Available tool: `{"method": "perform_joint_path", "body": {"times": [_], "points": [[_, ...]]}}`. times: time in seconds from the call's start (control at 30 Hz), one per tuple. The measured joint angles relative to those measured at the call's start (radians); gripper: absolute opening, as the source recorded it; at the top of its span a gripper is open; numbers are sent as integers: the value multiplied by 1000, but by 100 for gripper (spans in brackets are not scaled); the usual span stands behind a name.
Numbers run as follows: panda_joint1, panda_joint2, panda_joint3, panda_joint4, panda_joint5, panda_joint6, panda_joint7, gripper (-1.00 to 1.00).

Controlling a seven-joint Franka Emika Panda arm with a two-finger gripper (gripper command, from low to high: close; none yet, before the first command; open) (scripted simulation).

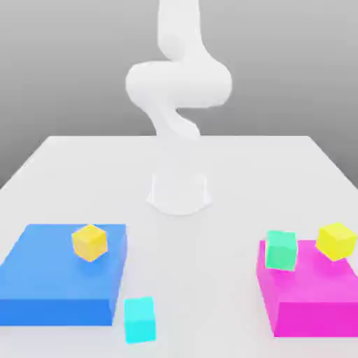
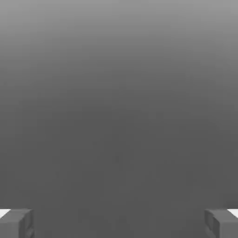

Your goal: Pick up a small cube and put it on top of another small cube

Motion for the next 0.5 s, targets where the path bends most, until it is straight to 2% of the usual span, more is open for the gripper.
{"method": "perform_joint_path", "body": {"times": [0.5], "points": [[-226, 488, 143, -146, -36, 232, 652, 0]]}}
